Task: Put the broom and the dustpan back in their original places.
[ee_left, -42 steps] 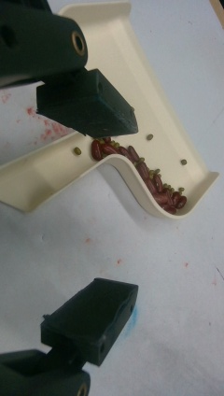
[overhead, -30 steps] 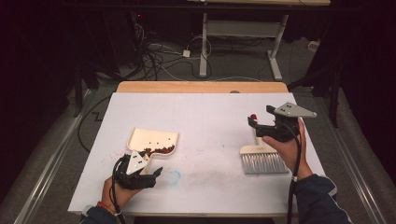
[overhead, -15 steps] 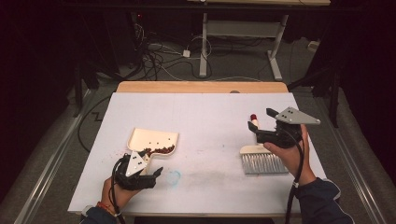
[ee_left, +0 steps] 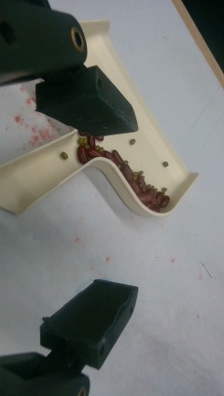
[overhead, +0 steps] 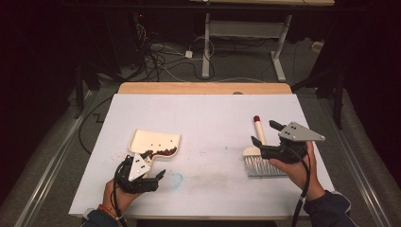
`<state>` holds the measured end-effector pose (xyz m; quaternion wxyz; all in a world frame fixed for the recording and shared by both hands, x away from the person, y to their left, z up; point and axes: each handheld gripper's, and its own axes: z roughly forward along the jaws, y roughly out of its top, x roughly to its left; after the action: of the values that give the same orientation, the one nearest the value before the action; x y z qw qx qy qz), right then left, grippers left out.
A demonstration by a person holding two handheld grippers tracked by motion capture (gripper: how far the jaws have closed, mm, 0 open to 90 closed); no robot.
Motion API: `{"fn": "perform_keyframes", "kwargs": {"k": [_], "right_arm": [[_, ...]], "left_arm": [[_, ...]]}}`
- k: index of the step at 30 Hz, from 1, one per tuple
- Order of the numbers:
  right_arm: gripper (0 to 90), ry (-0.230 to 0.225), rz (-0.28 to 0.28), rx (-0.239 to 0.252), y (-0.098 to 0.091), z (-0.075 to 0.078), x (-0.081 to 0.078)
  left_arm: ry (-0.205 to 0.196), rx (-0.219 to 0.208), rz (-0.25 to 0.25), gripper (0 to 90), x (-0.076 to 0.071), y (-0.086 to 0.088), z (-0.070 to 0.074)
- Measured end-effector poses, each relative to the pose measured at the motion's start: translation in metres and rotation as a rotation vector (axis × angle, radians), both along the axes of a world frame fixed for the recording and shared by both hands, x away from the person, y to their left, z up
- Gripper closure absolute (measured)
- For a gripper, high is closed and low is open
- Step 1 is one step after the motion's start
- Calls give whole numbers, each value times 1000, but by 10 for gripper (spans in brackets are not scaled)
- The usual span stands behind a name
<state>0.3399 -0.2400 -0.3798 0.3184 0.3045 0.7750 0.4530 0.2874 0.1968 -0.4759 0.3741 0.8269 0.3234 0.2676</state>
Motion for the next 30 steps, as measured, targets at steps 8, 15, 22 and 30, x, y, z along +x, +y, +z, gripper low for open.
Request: {"fn": "perform_keyframes", "kwargs": {"k": [8, 15, 22, 30], "right_arm": [[219, -17, -2, -12, -10, -8, -11], [218, -25, -4, -11, -18, -14, -17], [226, -65, -13, -23, -23, -20, -26], [224, -49, -16, -26, -29, -32, -33]], "left_arm": [[-29, -6, -20, 187, -3, -2, 2], [-47, -23, -30, 187, -6, -2, 4], [-76, -37, -43, 186, -9, -3, 7], [-113, -49, -52, 186, -12, -4, 11]]}}
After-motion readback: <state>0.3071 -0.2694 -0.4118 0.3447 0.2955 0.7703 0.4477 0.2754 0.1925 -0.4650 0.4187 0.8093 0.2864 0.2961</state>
